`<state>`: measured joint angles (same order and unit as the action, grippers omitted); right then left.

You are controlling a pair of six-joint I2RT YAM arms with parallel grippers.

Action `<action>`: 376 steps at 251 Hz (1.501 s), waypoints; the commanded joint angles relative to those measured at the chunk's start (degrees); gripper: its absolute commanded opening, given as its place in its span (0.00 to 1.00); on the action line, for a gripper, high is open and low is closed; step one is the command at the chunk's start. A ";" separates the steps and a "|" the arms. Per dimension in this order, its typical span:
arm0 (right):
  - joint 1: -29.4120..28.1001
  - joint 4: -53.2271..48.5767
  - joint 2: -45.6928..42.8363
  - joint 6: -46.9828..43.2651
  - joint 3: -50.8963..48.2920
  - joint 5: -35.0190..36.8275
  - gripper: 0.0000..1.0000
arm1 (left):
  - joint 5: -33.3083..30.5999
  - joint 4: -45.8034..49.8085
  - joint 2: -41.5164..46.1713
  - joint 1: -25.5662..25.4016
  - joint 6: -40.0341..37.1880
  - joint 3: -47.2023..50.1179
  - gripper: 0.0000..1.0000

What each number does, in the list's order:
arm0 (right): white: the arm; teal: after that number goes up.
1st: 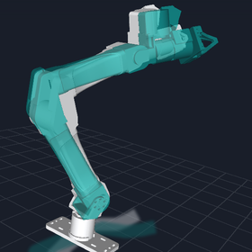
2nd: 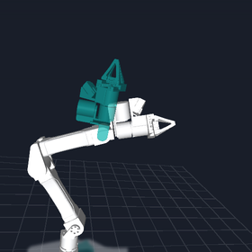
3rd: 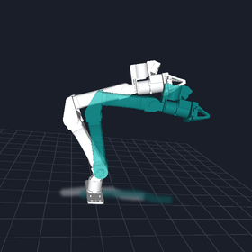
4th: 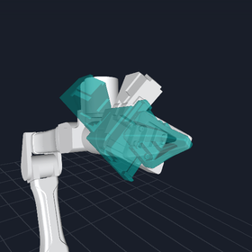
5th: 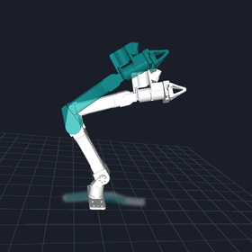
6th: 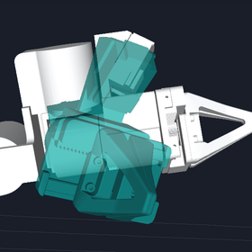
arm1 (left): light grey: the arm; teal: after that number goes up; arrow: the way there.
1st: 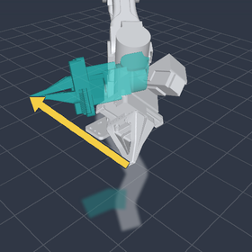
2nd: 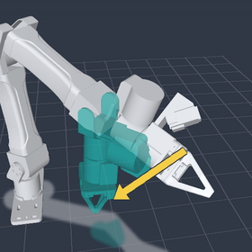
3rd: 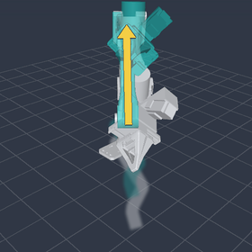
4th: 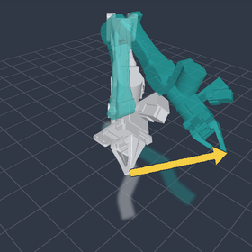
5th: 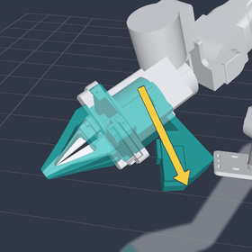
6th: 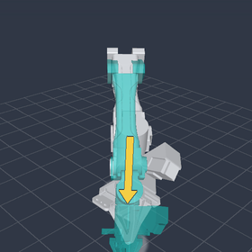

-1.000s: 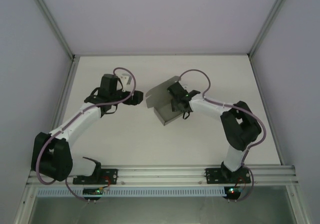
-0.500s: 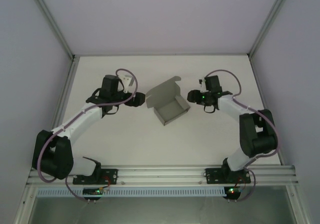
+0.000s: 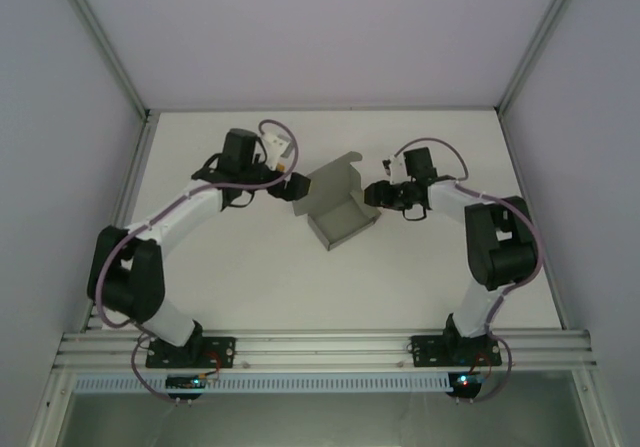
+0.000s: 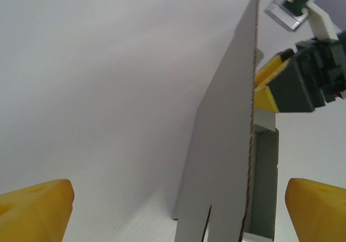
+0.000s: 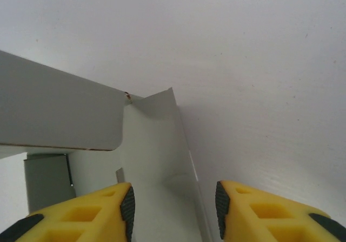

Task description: Assemble paper box

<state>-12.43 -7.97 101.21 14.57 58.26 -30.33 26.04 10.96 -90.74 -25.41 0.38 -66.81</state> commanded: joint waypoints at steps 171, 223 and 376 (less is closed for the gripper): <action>-8.99 -7.54 2.14 -2.14 1.62 19.25 0.24 | -6.04 11.51 -14.09 -8.13 -6.29 -17.02 0.18; -13.42 -15.22 6.46 0.72 6.26 34.08 0.18 | -5.10 10.05 -11.99 -8.52 -5.19 -16.14 0.08; -18.22 -18.66 11.34 2.77 7.39 44.77 0.17 | -7.10 9.73 -11.39 -8.01 -4.55 -18.10 0.00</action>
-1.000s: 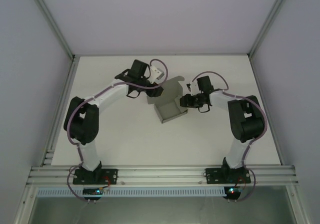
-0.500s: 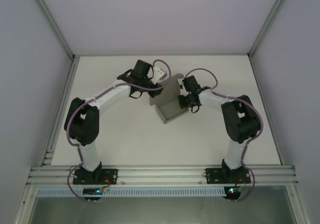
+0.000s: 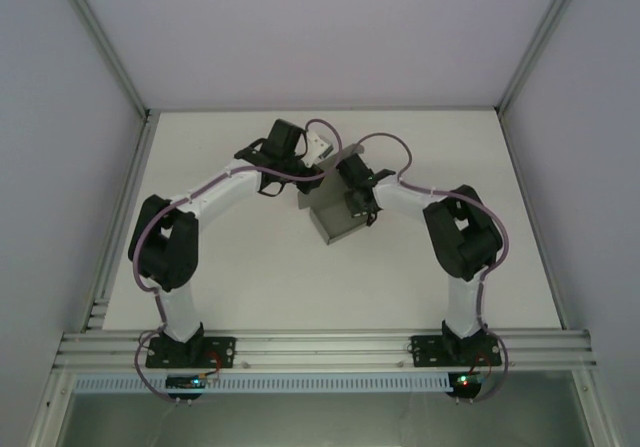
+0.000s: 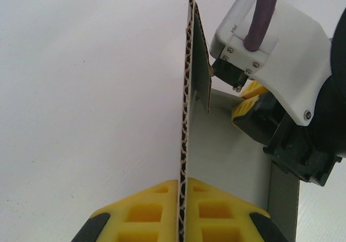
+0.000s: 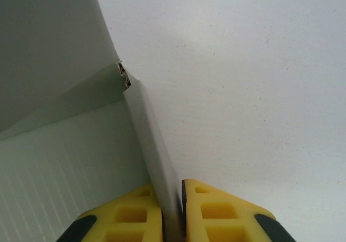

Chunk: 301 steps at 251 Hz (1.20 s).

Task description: Assemble paper box

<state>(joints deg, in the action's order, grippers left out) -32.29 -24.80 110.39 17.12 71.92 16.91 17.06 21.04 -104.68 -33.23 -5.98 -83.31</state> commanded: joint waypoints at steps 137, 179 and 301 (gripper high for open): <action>4.31 4.17 -0.73 -3.94 -9.94 -10.11 0.08 | 2.78 0.63 1.11 0.20 -0.20 -1.54 0.06; 5.18 7.76 -2.92 -2.41 -11.48 -12.63 0.00 | -0.23 0.59 2.34 0.87 3.36 -2.66 0.93; 9.97 45.36 -33.31 -4.29 -28.26 -41.93 0.00 | -1.40 -20.79 32.44 12.22 17.82 26.64 1.00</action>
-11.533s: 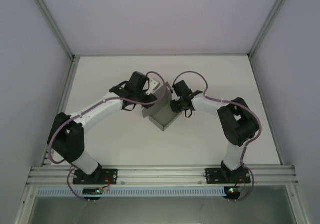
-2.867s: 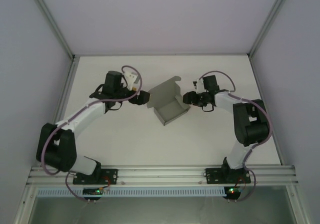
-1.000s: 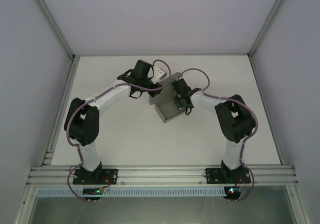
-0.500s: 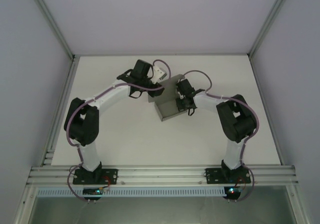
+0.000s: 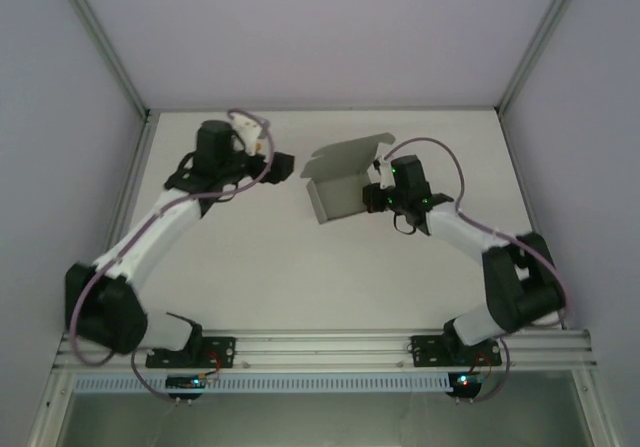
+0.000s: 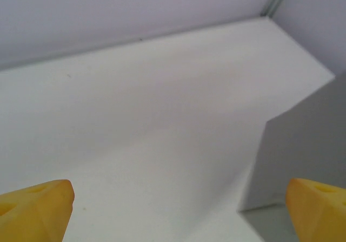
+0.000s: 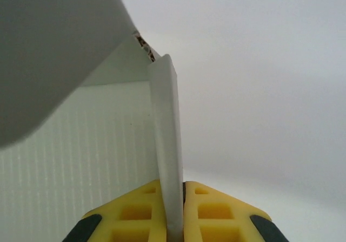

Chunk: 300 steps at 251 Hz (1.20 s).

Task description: Assemble paper box

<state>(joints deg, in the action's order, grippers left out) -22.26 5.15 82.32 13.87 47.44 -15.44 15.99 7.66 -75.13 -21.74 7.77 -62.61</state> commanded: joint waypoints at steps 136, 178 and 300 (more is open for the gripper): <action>-4.83 26.15 -4.23 1.55 -1.76 -16.16 0.00 | 27.45 -18.14 -11.54 -3.14 1.56 2.79 1.00; -6.36 20.56 -2.00 -1.60 -0.14 -10.46 0.00 | 29.91 -19.46 -13.11 -3.66 2.22 1.14 1.00; -17.49 -6.20 10.62 -16.21 12.97 30.81 0.00 | 29.46 -19.36 -12.85 -4.10 0.96 -1.99 1.00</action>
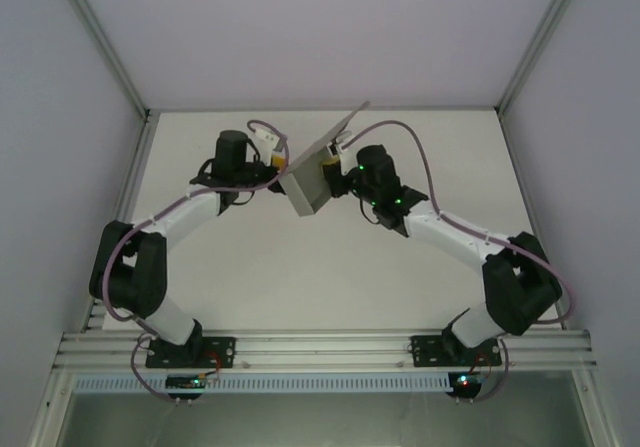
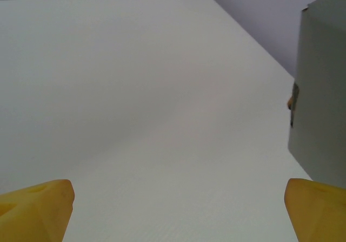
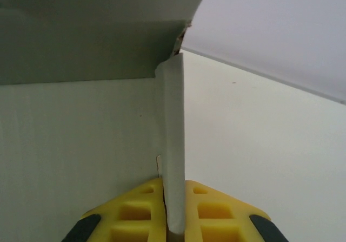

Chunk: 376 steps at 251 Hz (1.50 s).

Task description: Assemble paper box

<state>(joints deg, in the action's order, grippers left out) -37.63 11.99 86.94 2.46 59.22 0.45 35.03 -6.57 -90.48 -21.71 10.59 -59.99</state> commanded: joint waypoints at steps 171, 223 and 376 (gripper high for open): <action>1.37 -19.82 -4.43 10.99 0.79 11.11 0.00 | -3.96 0.66 5.46 -0.85 -2.04 3.64 1.00; 5.78 -22.23 -12.37 14.15 -4.46 5.16 0.00 | -12.01 2.62 8.36 2.11 -0.49 11.03 1.00; -2.54 -43.80 18.83 31.92 7.46 27.79 0.02 | -29.44 11.66 23.43 3.04 1.15 17.07 0.99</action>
<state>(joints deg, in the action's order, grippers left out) -38.83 -25.69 103.13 28.49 63.09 22.55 7.05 4.58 -69.30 -19.00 11.27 -43.75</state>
